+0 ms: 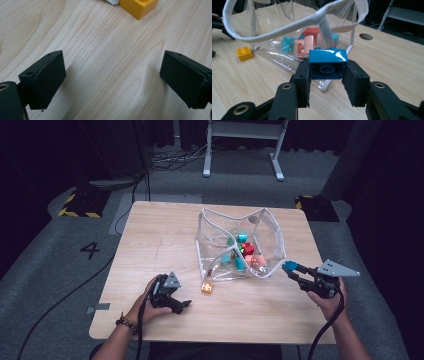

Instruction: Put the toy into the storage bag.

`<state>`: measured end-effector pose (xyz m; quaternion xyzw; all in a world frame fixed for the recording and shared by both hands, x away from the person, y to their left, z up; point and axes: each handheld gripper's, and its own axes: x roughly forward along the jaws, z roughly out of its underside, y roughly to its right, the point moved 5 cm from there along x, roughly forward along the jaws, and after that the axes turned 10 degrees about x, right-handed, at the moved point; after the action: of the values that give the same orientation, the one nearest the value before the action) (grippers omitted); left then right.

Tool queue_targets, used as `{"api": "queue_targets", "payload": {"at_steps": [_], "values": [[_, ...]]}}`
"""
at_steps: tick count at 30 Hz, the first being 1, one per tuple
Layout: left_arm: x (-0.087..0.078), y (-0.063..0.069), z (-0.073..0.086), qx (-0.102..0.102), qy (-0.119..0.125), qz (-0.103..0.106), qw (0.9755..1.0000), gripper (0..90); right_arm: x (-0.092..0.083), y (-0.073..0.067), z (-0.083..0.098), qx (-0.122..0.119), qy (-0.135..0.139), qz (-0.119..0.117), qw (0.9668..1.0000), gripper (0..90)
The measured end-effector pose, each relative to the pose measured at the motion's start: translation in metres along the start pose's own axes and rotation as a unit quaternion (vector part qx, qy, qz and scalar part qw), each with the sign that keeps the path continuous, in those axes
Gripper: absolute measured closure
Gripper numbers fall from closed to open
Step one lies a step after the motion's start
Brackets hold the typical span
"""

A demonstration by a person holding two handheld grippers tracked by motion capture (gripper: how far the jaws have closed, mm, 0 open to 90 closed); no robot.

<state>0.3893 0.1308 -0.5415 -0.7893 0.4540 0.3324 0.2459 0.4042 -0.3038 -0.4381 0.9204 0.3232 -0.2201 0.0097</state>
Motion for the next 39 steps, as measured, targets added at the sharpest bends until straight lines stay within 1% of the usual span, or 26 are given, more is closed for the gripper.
{"api": "queue_targets", "payload": {"at_steps": [2,3,4,7,10,12,13,14,15,16,19,20,23,26,27,28,30,31,34,37,38,39], "values": [[0.000,0.000,0.000,-0.001,0.000,0.001,1.0000,6.7,-0.001,0.001,-0.002,-0.002,0.001,0.001,1.0000,59.7],[0.000,0.000,0.000,0.000,0.000,0.000,1.0000,6.7,-0.003,0.002,-0.008,-0.004,0.004,0.004,1.0000,59.7],[0.000,0.000,0.000,-0.001,0.001,0.001,1.0000,6.7,-0.003,0.002,-0.008,-0.004,0.004,0.004,1.0000,59.7],[0.000,0.000,0.000,-0.001,0.000,0.001,1.0000,6.6,-0.006,0.004,-0.018,-0.004,0.011,0.006,0.9999,59.7],[0.000,0.000,0.000,-0.001,0.001,0.001,1.0000,6.7,-0.012,0.002,-0.034,-0.014,0.022,0.008,0.9996,59.7],[0.000,0.000,0.000,0.000,0.000,0.000,1.0000,6.6,-0.013,0.002,-0.038,-0.016,0.024,0.007,0.9996,59.7],[0.000,0.000,0.000,0.000,0.000,0.001,1.0000,6.6,-0.014,0.000,-0.047,-0.021,0.028,0.004,0.9994,59.7],[0.000,0.000,0.000,-0.001,0.001,0.001,1.0000,6.7,-0.014,0.000,-0.052,-0.024,0.030,0.005,0.9993,59.7],[0.000,0.000,0.000,-0.001,0.001,0.001,1.0000,6.6,-0.014,0.000,-0.052,-0.024,0.030,0.005,0.9993,59.7],[0.000,0.000,0.000,-0.001,0.000,0.001,1.0000,6.6,-0.011,0.000,-0.060,-0.026,0.031,0.001,0.9992,59.7],[0.000,0.000,0.000,-0.001,0.000,0.001,1.0000,6.6,-0.008,-0.001,-0.065,-0.027,0.031,-0.001,0.9992,59.7],[0.000,0.000,0.000,-0.001,0.000,0.001,1.0000,6.6,-0.003,-0.001,-0.072,-0.026,0.029,-0.003,0.9992,59.7],[0.000,0.000,0.000,-0.001,0.000,0.001,1.0000,6.6,0.002,-0.003,-0.079,-0.028,0.028,-0.011,0.9992,59.7],[0.000,0.000,0.000,-0.001,0.001,0.001,1.0000,6.6,0.012,-0.007,-0.087,-0.037,0.024,-0.016,0.9989,59.7],[0.000,0.000,0.000,-0.001,0.000,0.001,1.0000,6.6,0.014,-0.009,-0.089,-0.036,0.021,-0.019,0.9990,59.7],[0.000,0.000,0.000,0.000,0.000,-0.001,1.0000,6.6,0.018,-0.010,-0.091,-0.042,0.014,-0.020,0.9988,59.7],[0.000,0.000,0.000,-0.001,0.000,0.001,1.0000,6.6,0.025,-0.013,-0.094,-0.045,0.007,-0.026,0.9986,59.7],[0.000,0.000,0.000,-0.001,0.000,0.001,1.0000,6.6,0.025,-0.013,-0.094,-0.045,0.007,-0.026,0.9986,59.7],[0.000,0.000,0.000,-0.001,0.001,0.001,1.0000,6.6,0.042,-0.020,-0.100,-0.057,-0.015,-0.031,0.9978,59.7],[0.000,0.000,0.000,0.000,0.000,0.000,1.0000,6.6,0.054,-0.025,-0.103,-0.065,-0.024,-0.035,0.9970,59.7],[0.000,0.000,0.000,-0.001,0.001,0.001,1.0000,6.7,0.058,-0.026,-0.104,-0.073,-0.032,-0.036,0.9962,59.7],[0.000,0.000,0.000,-0.001,0.001,0.001,1.0000,6.6,0.062,-0.028,-0.104,-0.073,-0.036,-0.037,0.9960,59.7]]}}
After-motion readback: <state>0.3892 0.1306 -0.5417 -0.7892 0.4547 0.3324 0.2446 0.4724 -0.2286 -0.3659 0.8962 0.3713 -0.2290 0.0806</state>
